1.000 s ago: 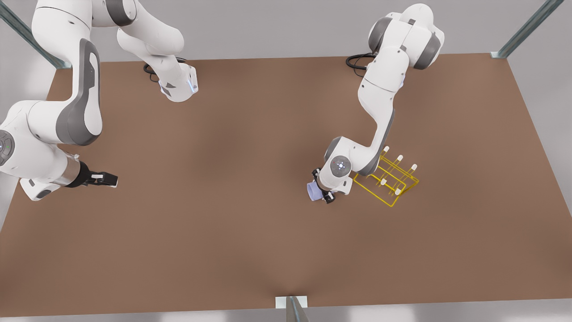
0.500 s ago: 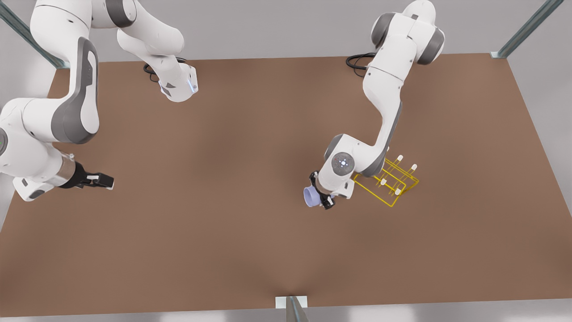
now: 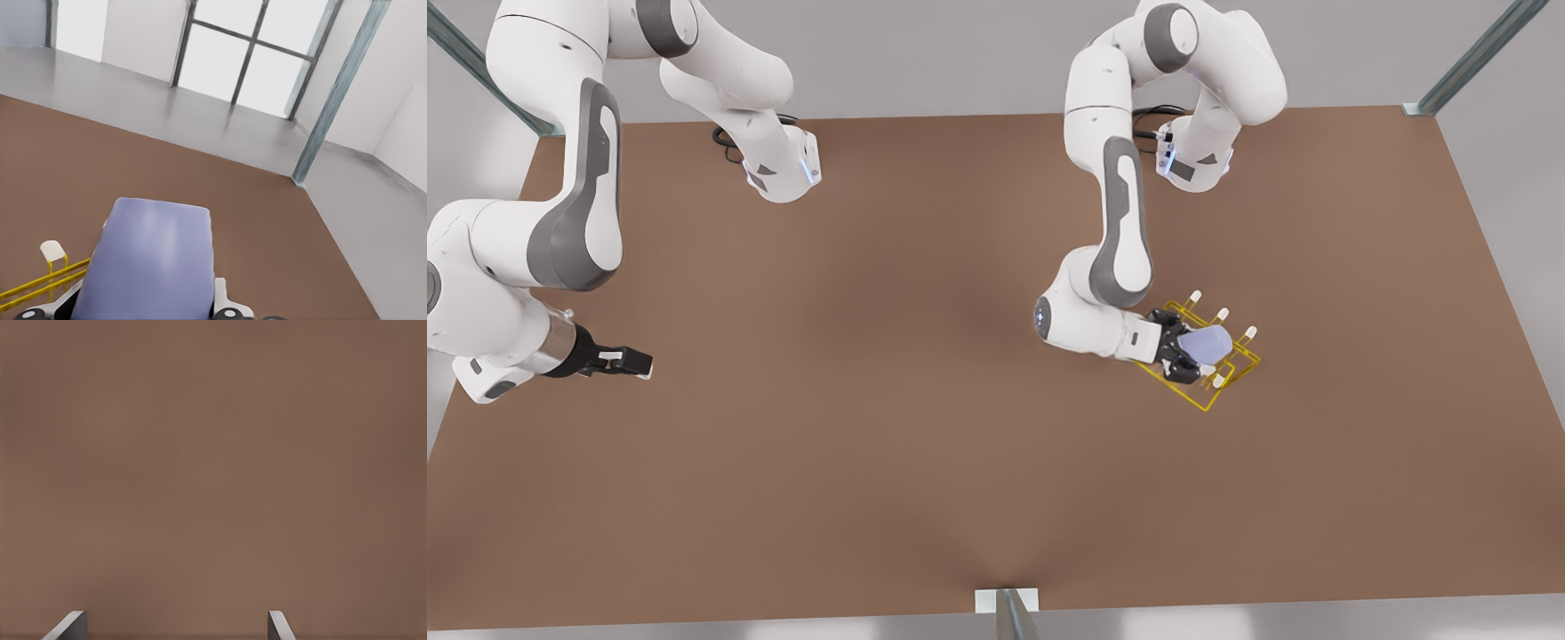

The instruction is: Place the cup on the cup holder

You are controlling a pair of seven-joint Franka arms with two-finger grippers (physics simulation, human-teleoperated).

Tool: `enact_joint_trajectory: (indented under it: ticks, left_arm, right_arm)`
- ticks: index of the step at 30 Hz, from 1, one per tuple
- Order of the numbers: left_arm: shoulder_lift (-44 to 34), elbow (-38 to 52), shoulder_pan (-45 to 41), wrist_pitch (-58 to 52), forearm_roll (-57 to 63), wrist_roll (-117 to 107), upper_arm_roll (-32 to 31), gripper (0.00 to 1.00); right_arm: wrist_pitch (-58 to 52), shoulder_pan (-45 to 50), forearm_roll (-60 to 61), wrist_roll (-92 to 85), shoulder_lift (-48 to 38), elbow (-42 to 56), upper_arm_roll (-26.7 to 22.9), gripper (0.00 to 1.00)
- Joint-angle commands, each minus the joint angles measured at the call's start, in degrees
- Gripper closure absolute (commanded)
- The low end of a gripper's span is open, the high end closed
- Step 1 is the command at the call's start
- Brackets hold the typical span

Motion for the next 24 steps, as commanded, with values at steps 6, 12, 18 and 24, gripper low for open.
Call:
enact_joint_trajectory:
  ticks: [6,12,18,24]
  left_arm:
    - [3.97,-7.57,-9.51,5.03,4.17,21.71,6.26,0.29]
    - [4.85,-4.24,-11.28,1.70,3.38,22.76,6.43,0.29]
    - [9.51,-4.41,-10.66,2.75,3.90,15.74,6.17,0.29]
    - [12.41,-5.55,-11.10,5.91,3.46,6.94,6.52,0.29]
  right_arm:
    - [-0.01,0.00,0.05,-0.50,0.20,0.03,0.00,0.00]
    - [-0.01,0.00,0.05,-0.59,0.29,0.03,0.00,0.00]
    - [-0.01,0.00,0.14,-0.59,0.29,0.03,-0.09,0.00]
    - [-0.01,0.00,0.14,-0.59,0.29,0.03,0.00,0.00]
